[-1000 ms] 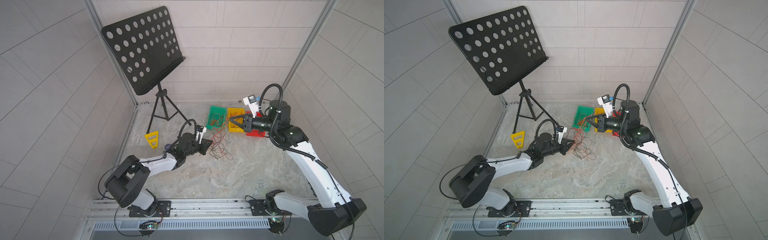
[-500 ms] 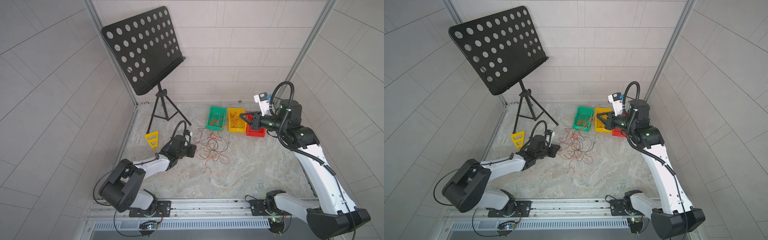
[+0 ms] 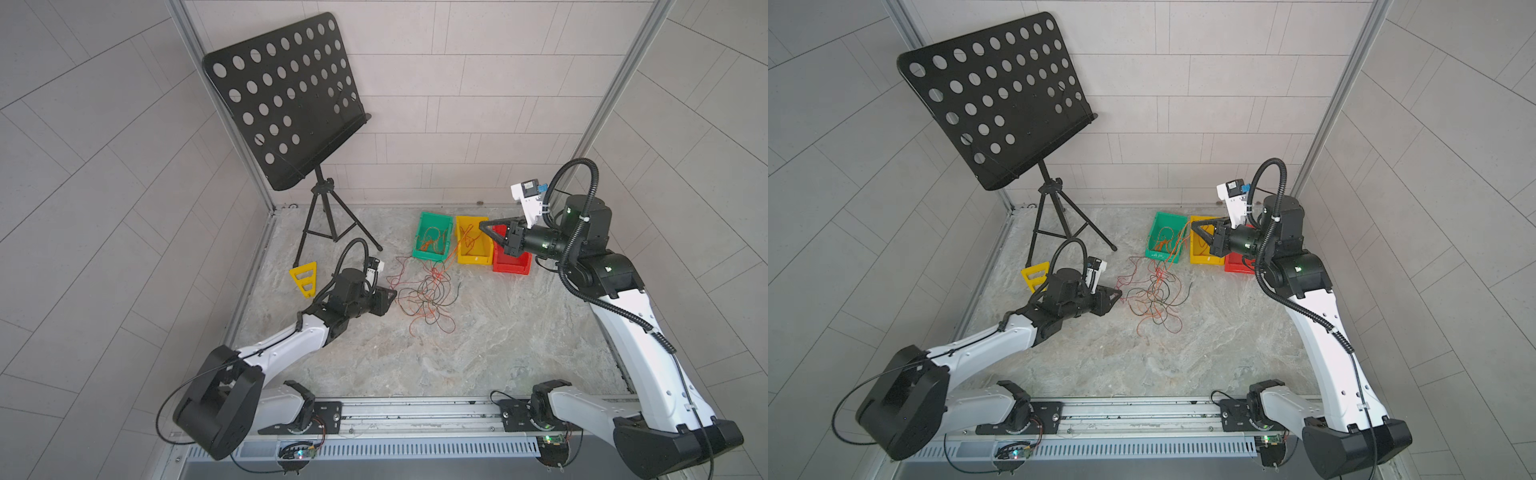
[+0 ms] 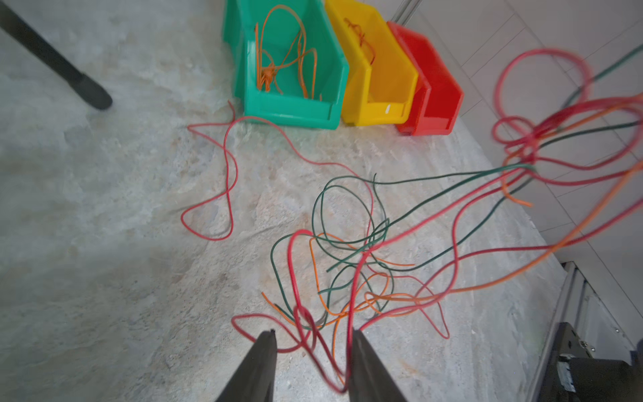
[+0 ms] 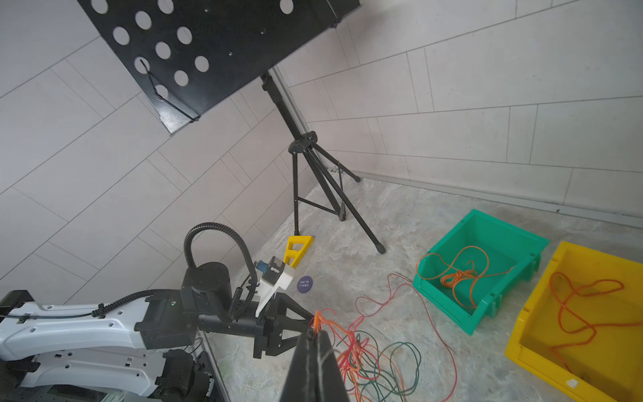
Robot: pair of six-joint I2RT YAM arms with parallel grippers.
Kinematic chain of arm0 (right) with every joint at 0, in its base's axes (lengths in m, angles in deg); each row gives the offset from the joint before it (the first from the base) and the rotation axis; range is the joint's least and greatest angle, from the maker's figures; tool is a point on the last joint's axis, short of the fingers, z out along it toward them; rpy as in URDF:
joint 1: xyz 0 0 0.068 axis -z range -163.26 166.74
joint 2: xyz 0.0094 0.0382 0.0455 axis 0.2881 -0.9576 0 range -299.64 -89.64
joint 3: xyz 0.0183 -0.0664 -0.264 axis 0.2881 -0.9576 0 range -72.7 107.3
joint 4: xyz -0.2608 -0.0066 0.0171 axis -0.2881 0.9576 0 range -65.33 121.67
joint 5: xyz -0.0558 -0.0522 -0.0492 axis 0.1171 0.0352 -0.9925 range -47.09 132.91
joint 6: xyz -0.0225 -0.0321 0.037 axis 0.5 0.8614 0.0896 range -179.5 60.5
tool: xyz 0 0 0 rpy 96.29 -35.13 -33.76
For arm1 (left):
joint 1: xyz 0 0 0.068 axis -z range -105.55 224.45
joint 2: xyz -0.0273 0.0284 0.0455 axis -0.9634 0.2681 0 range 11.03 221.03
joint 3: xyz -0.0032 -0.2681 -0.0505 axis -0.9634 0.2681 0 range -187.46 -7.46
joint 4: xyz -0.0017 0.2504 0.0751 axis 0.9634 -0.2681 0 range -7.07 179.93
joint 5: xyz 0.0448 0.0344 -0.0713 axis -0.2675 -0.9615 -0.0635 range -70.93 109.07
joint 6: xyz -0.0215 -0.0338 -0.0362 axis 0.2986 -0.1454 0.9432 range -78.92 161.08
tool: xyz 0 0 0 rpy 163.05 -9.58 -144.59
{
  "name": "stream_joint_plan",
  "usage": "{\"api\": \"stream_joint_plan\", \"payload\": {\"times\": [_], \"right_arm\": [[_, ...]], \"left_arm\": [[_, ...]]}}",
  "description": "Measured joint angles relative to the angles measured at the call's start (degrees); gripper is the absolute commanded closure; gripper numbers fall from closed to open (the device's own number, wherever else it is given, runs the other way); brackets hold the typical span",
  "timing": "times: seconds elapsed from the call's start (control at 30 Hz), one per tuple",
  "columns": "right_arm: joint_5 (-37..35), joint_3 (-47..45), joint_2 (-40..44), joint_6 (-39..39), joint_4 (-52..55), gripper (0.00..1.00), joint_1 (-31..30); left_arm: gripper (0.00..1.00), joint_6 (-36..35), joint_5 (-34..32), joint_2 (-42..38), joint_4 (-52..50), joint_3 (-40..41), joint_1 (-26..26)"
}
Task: Untangle and sort cables by color
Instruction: Untie the cable.
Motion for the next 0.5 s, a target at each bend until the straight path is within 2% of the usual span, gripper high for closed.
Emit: {"api": "stream_joint_plan", "payload": {"times": [0.13,0.27,0.5], "right_arm": [[2.3,0.0,-0.1,-1.0,-1.4,1.0,-0.7],[3.5,0.0,-0.2,-1.7,-2.6,1.0,-1.9],[4.7,0.0,-0.5,-2.3,-3.2,1.0,-3.5]], "left_arm": [[0.45,-1.0,2.1,-4.8,-0.2,-3.5,0.3],[0.39,-2.2,3.2,-5.5,0.3,-8.8,3.1],[0.38,-6.5,3.7,3.1,1.6,-18.3,8.6]]}}
